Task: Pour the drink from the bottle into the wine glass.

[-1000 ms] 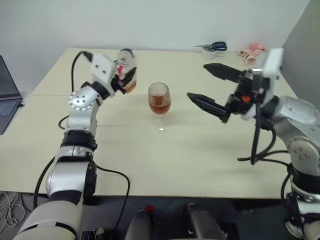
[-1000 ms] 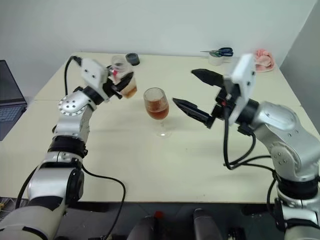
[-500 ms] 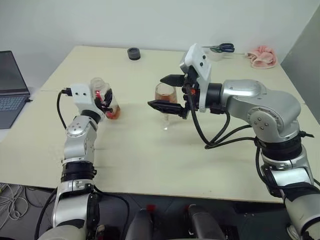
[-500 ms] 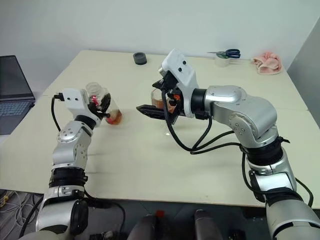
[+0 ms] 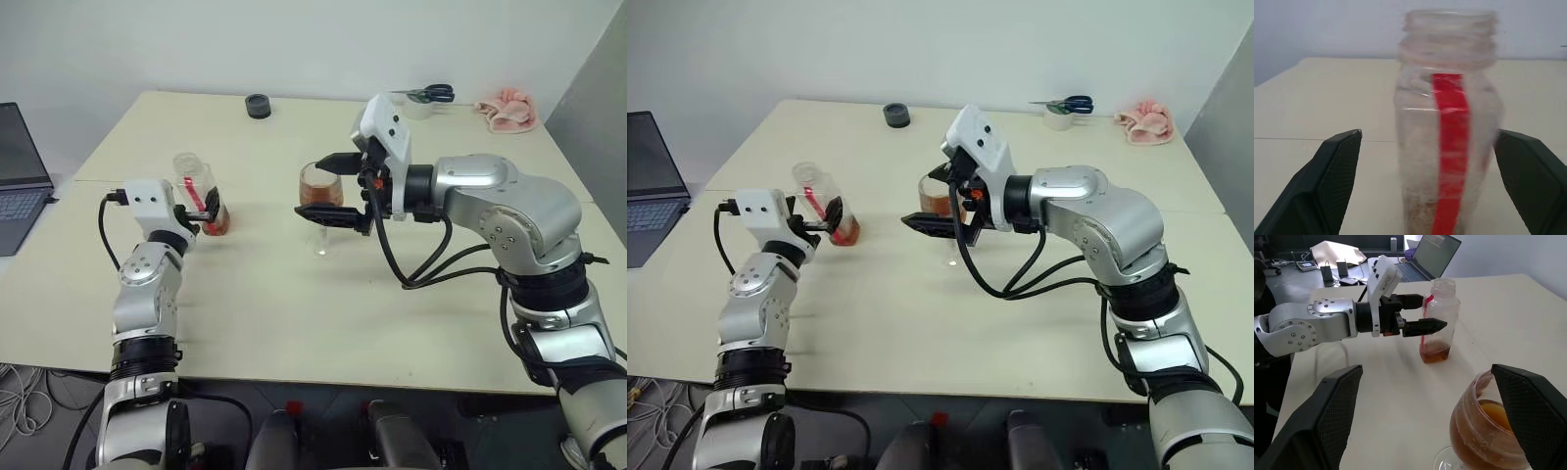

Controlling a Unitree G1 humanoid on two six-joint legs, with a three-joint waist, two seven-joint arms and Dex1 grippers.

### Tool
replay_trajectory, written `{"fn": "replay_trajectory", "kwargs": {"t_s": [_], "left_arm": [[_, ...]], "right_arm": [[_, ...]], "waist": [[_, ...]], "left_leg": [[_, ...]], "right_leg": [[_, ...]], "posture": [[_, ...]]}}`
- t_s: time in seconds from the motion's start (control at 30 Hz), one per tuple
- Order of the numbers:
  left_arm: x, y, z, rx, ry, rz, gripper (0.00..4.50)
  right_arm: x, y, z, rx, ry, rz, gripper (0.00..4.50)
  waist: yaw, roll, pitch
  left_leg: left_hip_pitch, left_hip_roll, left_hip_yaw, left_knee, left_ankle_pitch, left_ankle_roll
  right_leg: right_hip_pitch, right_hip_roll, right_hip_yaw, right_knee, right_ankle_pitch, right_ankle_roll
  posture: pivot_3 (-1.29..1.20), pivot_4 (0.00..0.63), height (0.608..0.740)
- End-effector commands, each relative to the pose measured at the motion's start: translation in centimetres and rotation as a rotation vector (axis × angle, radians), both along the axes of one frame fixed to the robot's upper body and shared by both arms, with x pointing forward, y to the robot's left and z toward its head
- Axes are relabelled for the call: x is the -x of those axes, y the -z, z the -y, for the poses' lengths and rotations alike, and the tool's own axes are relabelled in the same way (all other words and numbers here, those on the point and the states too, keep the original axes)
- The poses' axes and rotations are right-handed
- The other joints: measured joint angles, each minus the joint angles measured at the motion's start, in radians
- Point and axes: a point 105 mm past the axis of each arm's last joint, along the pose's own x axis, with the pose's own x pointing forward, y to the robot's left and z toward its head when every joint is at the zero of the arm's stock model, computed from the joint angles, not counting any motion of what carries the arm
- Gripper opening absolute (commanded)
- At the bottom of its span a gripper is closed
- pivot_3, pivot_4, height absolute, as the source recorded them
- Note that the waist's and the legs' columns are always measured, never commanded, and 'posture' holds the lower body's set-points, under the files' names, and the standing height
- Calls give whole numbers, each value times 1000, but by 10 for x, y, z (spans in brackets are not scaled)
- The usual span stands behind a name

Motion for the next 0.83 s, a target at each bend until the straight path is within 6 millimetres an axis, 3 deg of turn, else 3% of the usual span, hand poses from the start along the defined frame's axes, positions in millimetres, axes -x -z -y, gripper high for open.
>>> {"fn": "replay_trajectory", "kwargs": {"t_s": [0.03, 0.13, 0.23, 0.33, 0.4, 0.6, 0.83], "left_arm": [[19, -24, -6, -34, 0, 59, 4468], [45, -23, -4, -78, 107, 16, 4468], [71, -30, -1, -109, 284, -17, 4468], [81, -52, -2, -121, 389, -24, 4468], [85, -69, 11, -129, 508, -26, 4468], [89, -100, 43, -200, 735, -44, 4468], [86, -98, 51, -276, 808, -68, 4468]], "right_arm": [[3, -17, 4, -9, -17, 83, 4500], [-4, -18, 20, -6, 26, 97, 4500], [-12, -20, 57, -8, 68, 136, 4500], [-13, -24, 97, -1, 93, 129, 4500], [-11, -26, 115, -11, 92, 113, 4500], [5, -44, 130, -121, 0, 60, 4500], [11, -36, 127, -114, -36, 19, 4500]], "waist": [[0, 0, 0], [0, 0, 0], [3, 0, 0], [18, -1, 0], [22, -1, 0], [14, 0, 1], [-2, 0, 1]], "left_leg": [[0, 0, 0, 0, 0, 0], [0, 1, 0, 0, 0, 0], [0, 1, 1, -2, 0, 0], [0, 1, 0, -3, 0, 0], [0, 1, 2, -3, 0, 0], [2, 1, 5, -5, 0, 0], [3, 2, 6, -6, 0, 0]], "right_leg": [[0, 0, 0, 0, 0, 0], [0, 0, 0, -1, 0, 0], [0, 0, 0, -3, 0, 0], [2, 0, -1, -8, 0, 0], [2, 0, 0, -9, 0, 0], [2, 1, 2, -9, -1, 0], [2, 2, 3, -9, -1, 2]], "posture": [[0, 150, 740], [0, 150, 740], [0, 150, 740], [0, 150, 740], [0, 150, 740], [0, 150, 740], [0, 150, 740]]}}
